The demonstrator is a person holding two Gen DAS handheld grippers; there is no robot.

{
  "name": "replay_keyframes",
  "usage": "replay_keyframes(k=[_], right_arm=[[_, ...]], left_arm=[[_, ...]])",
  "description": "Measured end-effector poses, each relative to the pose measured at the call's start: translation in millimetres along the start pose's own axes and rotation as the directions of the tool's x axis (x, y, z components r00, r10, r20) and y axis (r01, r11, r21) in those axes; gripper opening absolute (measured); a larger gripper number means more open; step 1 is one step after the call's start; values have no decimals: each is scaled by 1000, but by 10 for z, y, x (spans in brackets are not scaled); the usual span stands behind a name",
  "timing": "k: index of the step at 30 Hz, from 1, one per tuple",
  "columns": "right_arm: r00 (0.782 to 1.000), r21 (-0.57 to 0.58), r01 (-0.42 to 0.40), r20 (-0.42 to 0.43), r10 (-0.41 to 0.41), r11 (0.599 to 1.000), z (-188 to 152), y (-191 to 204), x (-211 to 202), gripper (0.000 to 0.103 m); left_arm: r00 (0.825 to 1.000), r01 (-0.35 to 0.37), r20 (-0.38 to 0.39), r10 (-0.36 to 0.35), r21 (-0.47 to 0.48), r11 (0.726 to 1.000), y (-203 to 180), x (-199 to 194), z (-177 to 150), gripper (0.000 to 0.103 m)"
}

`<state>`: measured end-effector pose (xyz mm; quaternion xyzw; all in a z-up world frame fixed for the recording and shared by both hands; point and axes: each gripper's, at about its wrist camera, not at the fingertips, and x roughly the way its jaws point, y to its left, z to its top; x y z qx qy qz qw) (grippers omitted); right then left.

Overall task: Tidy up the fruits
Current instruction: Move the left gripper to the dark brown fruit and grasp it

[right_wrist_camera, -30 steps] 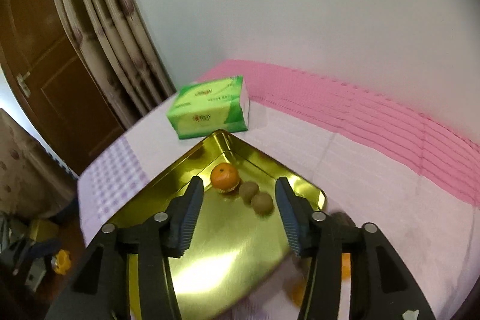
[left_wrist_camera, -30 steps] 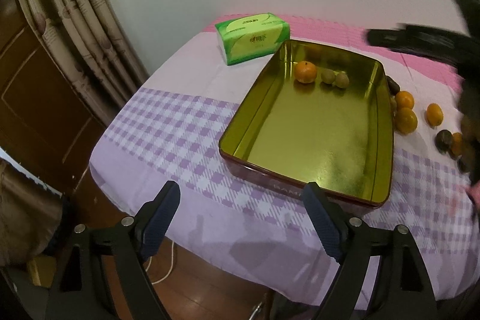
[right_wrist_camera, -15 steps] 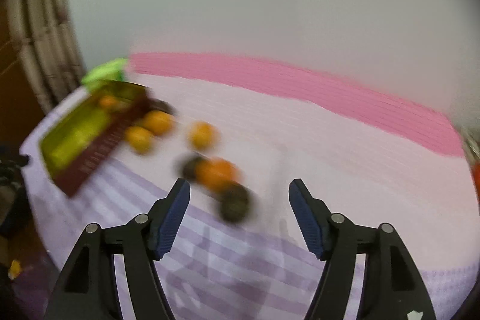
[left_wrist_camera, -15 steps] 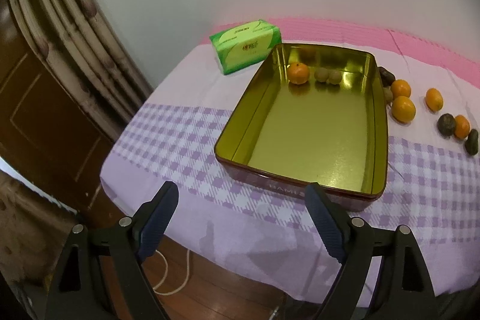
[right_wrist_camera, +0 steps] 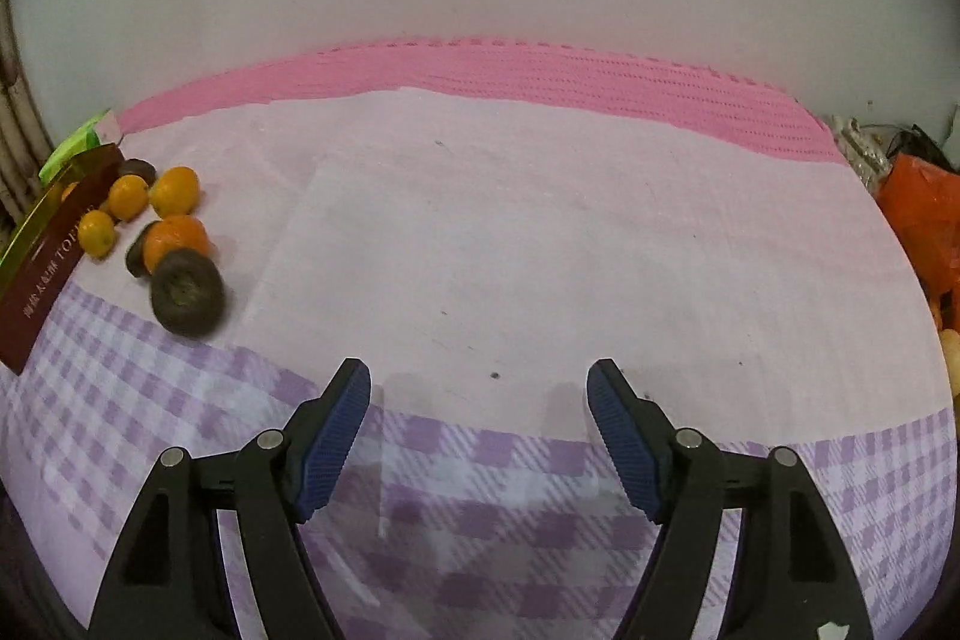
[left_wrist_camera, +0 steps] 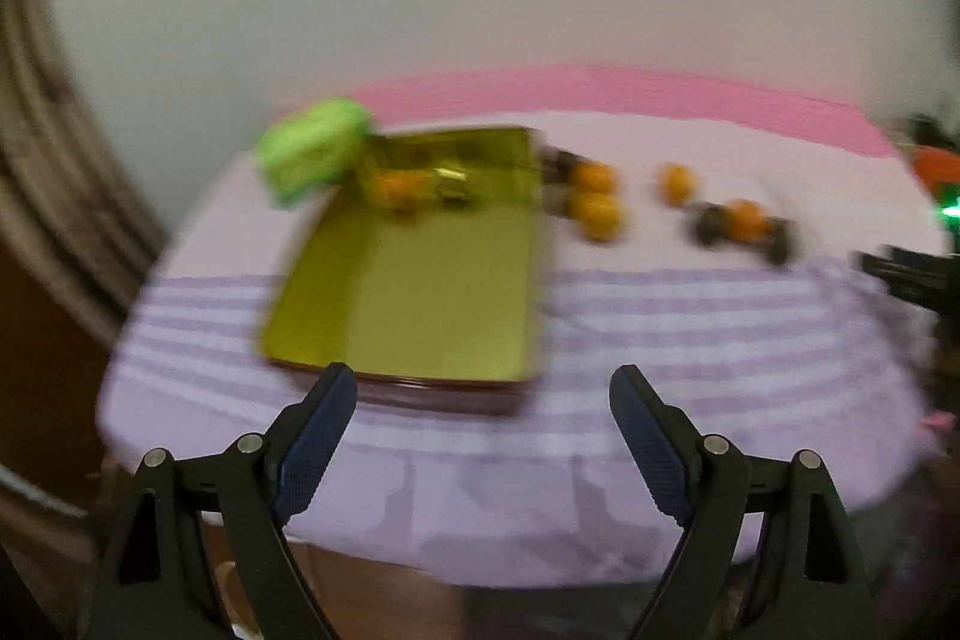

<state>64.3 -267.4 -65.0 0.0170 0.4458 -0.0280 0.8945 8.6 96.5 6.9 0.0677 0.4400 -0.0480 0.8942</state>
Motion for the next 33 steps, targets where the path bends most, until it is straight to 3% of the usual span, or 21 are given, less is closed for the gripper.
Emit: replay_keyframes(k=[1,6,11,14,19,22,27,32,33], right_arm=[[1000,11,-3,-2,3,1000,-11,-35,17,72],[1000,60,-25,3,25,998,-11,-223,52,76],[999,66,-49,1,49,997,10,-248,69,86],[999,58,-52,-3,52,997,20,-230,81,88],[996,86,-89,11,89,992,14,-288,60,89],[995,84,-96,9,95,992,21,-277,62,92],[995,72,-98,2,98,993,22,-258,76,96],[995,74,-103,2,104,992,17,-256,76,98],[995,71,-101,1,102,992,17,-249,78,99]], left_arm=[[998,63,-22,-63,-4,998,-72,21,42,86],[972,232,-35,-231,39,972,-461,52,266,86],[941,338,-49,-335,217,916,-939,334,570,86],[926,376,-105,-361,285,882,-1135,637,731,81],[891,453,-165,-422,304,838,-1262,1067,965,68],[879,475,-213,-426,318,821,-1298,1300,1039,60],[886,458,-255,-388,344,820,-1373,1614,1109,57],[875,475,-280,-394,345,809,-1385,1771,1123,56],[872,480,-291,-394,348,805,-1406,1800,1099,49]])
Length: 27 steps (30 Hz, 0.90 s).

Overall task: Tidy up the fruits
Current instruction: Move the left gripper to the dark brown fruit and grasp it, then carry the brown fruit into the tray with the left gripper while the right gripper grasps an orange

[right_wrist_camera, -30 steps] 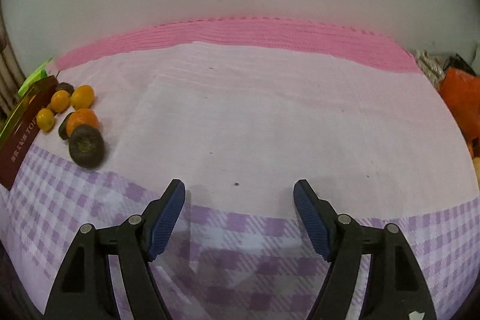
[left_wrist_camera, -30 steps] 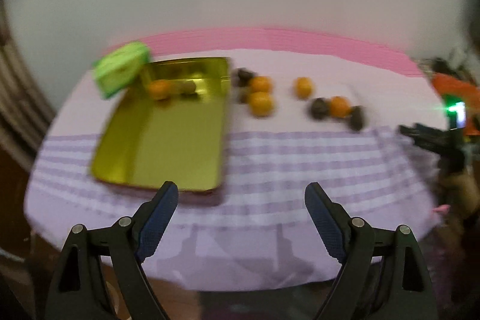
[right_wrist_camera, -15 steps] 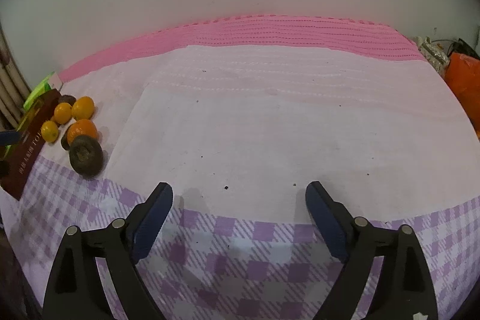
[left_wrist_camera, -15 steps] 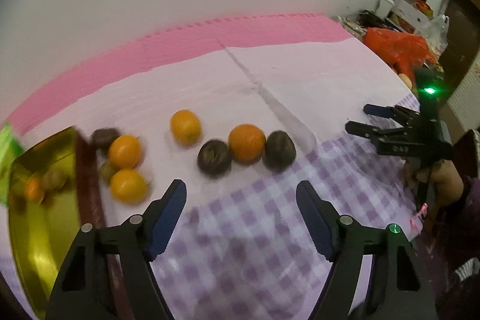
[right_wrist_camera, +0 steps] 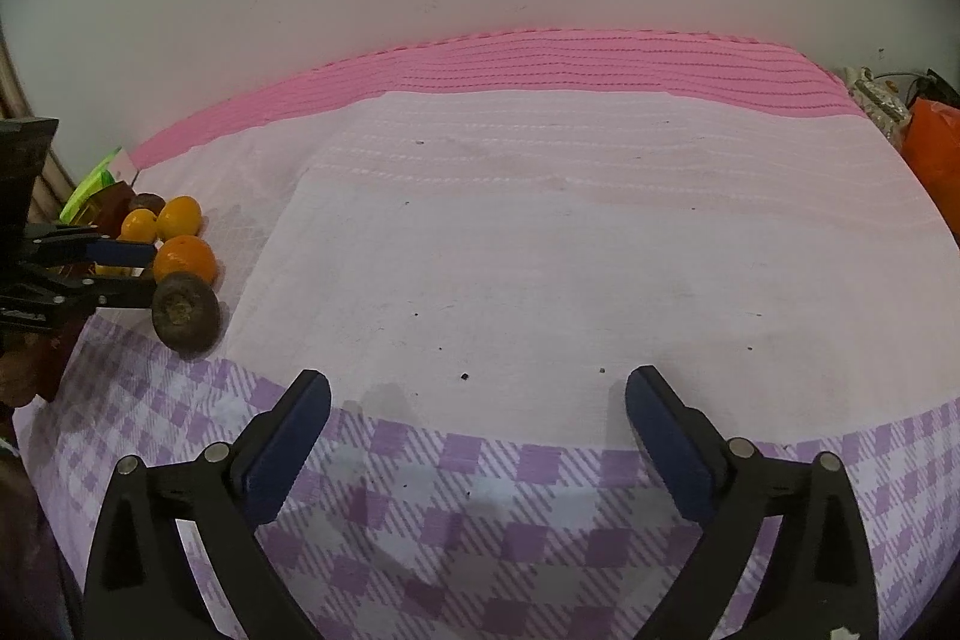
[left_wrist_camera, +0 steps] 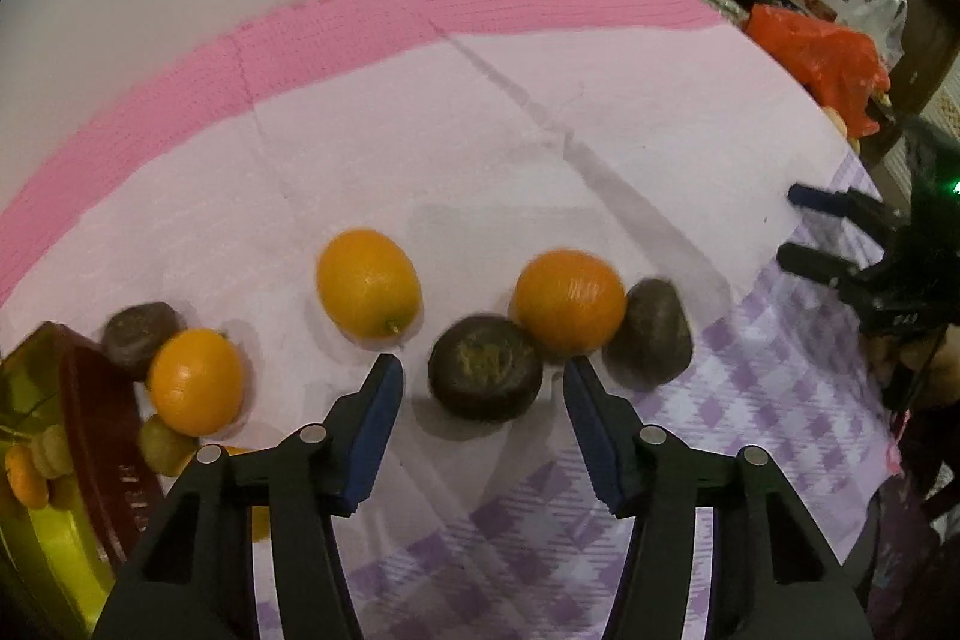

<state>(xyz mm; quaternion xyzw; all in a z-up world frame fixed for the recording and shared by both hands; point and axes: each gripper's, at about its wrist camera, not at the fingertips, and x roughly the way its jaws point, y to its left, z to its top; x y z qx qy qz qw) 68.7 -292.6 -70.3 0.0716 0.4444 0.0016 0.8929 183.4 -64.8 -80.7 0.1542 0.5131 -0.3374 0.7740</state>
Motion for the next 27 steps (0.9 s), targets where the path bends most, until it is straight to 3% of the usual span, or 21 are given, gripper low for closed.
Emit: replay_keyframes(k=[1,4,9,13,19,23,27], right_arm=[[1000,-3,2,-2,-2,1000,-3,5,5,99],[1000,-16,13,-10,-13,1000,-3,35,21,101],[1000,-20,17,-12,-18,1000,-8,39,25,102],[1000,-20,18,-12,-19,1000,-3,43,27,102],[1000,-6,5,6,-5,1000,12,20,-6,101],[998,-8,-26,53,27,1000,1,52,-96,101],[987,-28,-150,58,152,988,128,261,-150,96]], left_arm=[[1000,-12,20,11,20,1000,-21,5,-13,41],[999,-28,35,26,37,999,-63,15,-41,38],[994,-61,85,66,-54,997,-112,-123,-179,38],[985,-80,138,104,-168,982,-177,-429,-377,38],[972,-93,187,142,-250,964,-367,-844,-644,38],[965,-82,214,152,-304,949,-389,-1115,-821,38],[957,-101,226,182,-330,939,-378,-1331,-939,38]])
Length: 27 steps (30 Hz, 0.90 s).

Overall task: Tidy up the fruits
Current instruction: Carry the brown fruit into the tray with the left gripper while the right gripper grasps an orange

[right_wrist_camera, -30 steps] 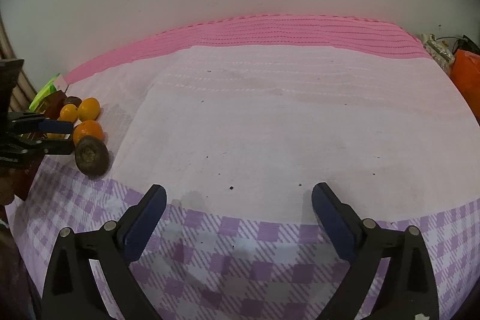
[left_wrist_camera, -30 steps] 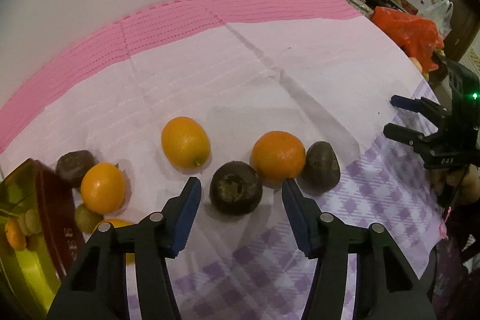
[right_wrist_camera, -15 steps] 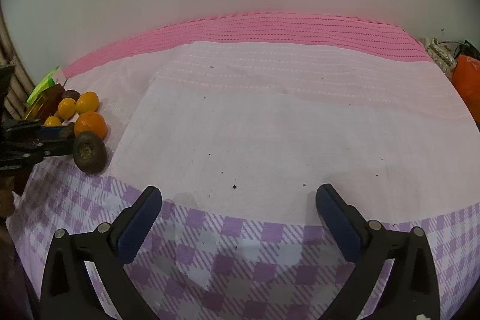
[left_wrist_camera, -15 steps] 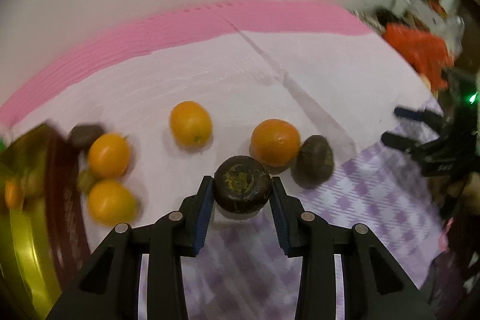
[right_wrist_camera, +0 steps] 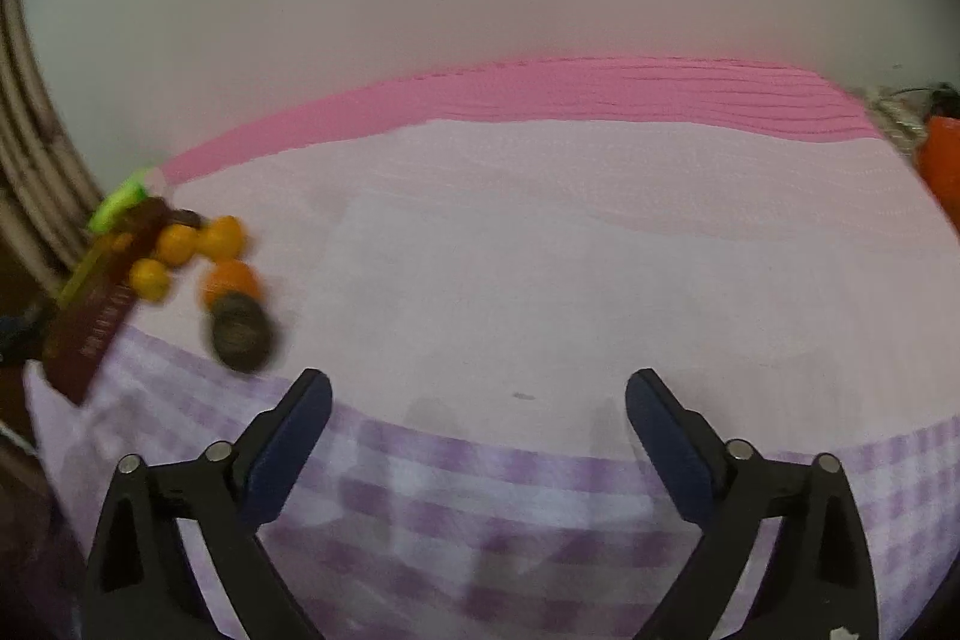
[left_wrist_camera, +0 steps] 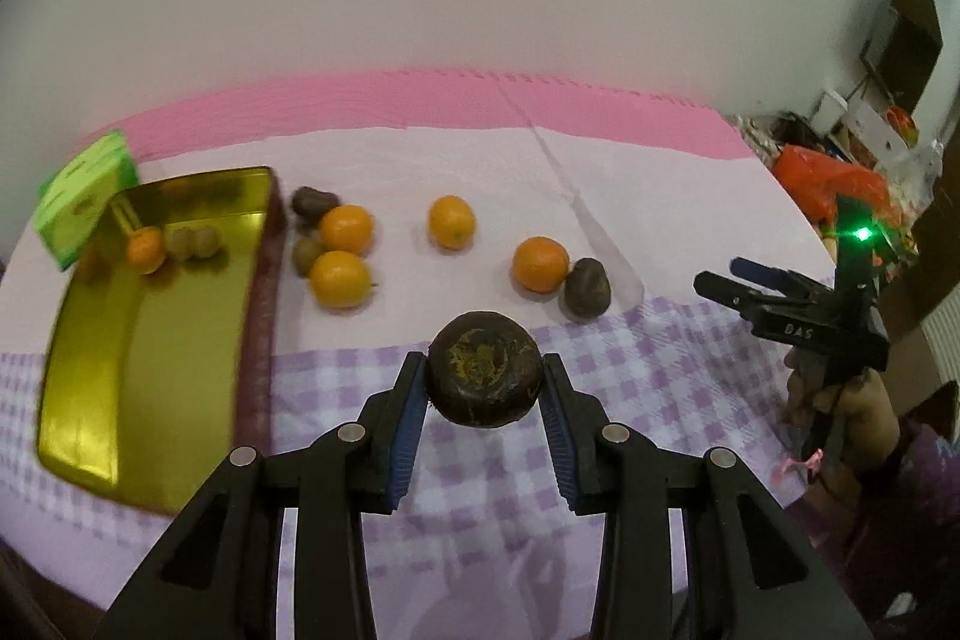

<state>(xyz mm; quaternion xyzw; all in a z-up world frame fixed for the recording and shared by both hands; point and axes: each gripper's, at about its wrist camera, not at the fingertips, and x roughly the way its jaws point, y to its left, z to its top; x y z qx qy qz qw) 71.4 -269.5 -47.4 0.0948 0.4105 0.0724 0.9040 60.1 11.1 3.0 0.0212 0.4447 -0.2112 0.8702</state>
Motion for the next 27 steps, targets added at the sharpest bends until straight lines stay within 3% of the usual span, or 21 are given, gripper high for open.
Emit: replay_keyframes(k=[3,6,9,13,16,19,23,27], right_arm=[[992,-161,-122,-40,117,979,247,470,58,95],[981,-307,-185,-113,158,933,440,880,205,95],[981,-431,-171,-154,115,886,548,1193,427,95],[970,-484,-185,-229,80,855,627,1360,730,93],[953,-483,-174,-303,22,858,637,1382,986,75],[931,-466,-178,-365,-5,867,557,1354,1125,39],[945,-446,-185,-326,33,876,543,1410,956,37],[960,-426,-271,-187,209,863,529,1596,372,37]], left_arm=[[1000,-13,5,13,-15,1000,67,-111,2,38],[1000,-26,15,26,-33,999,141,-213,2,38],[999,-36,33,38,-45,998,198,-297,12,38],[998,-43,45,46,-65,997,287,-383,21,38],[997,-61,45,64,-78,995,374,-432,8,38],[996,-74,44,78,-90,993,453,-453,-2,38],[995,-87,46,94,-125,988,597,-494,-29,38],[991,-119,49,128,-156,981,773,-545,-47,38]])
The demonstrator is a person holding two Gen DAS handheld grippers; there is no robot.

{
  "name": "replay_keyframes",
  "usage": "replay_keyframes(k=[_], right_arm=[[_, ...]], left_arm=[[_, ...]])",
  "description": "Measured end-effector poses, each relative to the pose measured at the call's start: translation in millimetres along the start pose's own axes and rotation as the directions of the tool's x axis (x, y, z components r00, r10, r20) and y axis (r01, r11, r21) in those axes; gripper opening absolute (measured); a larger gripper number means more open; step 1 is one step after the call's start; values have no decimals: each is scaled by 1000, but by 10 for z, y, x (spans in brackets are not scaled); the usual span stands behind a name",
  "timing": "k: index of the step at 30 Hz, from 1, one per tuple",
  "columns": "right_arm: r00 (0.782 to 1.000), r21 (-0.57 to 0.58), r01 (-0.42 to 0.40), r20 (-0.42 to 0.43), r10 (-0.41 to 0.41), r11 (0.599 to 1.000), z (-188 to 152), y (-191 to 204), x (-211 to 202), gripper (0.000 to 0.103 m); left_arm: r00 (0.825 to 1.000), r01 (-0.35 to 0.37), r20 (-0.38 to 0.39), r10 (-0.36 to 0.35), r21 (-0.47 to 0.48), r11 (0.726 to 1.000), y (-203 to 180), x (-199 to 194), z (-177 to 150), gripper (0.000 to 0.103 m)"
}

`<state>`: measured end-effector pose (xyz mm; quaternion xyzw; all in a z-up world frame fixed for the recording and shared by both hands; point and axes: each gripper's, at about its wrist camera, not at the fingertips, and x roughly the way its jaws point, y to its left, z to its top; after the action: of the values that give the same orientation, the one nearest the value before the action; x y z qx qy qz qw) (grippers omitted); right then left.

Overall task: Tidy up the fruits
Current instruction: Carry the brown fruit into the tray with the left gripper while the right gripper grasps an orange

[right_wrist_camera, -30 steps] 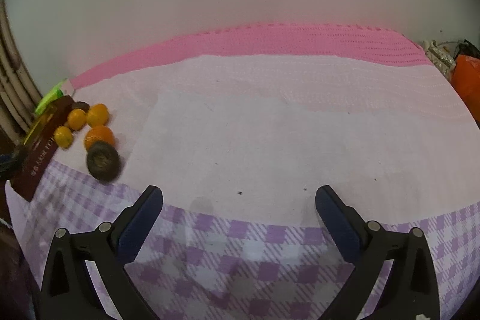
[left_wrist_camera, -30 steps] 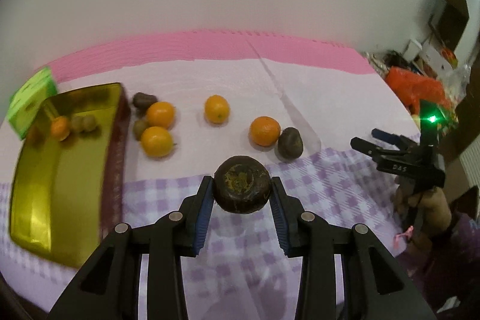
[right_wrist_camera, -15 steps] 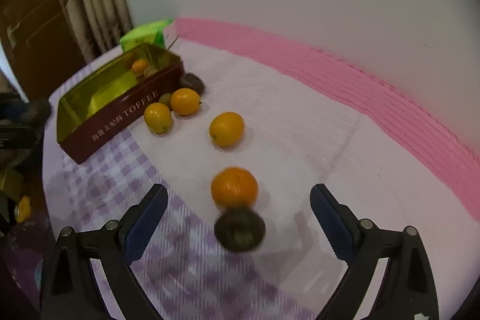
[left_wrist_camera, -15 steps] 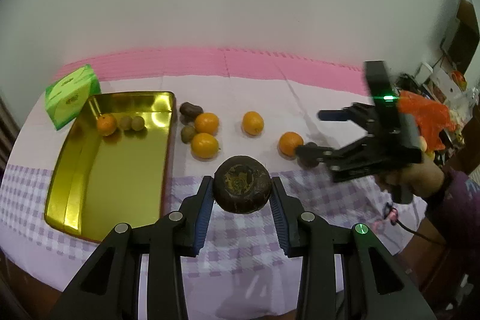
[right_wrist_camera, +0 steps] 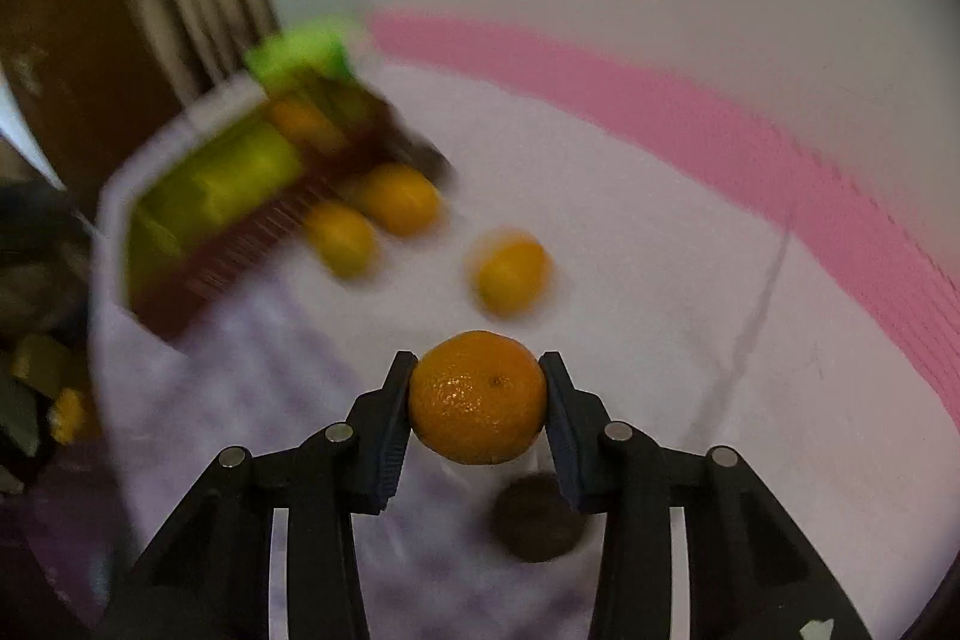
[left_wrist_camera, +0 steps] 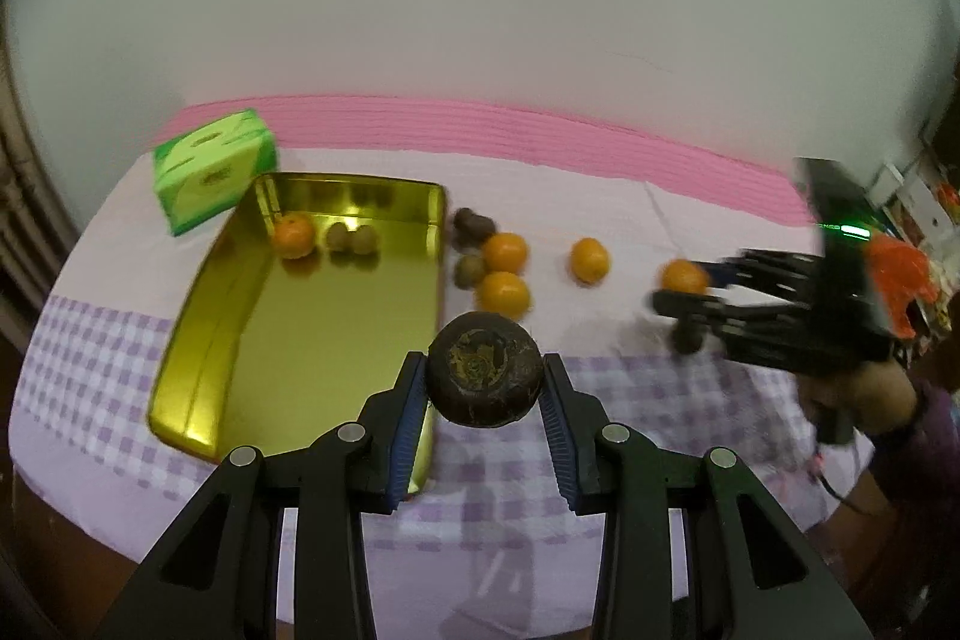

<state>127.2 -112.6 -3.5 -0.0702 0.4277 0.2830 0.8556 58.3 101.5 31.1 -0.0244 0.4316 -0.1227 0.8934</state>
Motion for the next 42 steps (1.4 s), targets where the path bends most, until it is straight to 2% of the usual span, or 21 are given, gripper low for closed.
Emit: replay_keyframes(k=[4,11,20,25,42], right_arm=[[994,43,-44,101,40,998,-107,231,-334,37],[987,69,-58,153,47,996,-249,455,-577,38],[986,82,-48,166,34,995,-322,543,-718,38],[987,101,-41,160,24,994,-374,527,-735,38],[990,118,-42,136,26,992,-412,536,-697,38]], left_arm=[[1000,-25,2,25,-37,999,190,2,28,38],[993,-118,1,118,4,993,446,165,134,38],[972,-231,-36,233,58,971,728,655,265,38],[959,-267,-77,271,63,962,878,894,316,38],[930,-314,-163,329,113,943,1051,1429,523,38]])
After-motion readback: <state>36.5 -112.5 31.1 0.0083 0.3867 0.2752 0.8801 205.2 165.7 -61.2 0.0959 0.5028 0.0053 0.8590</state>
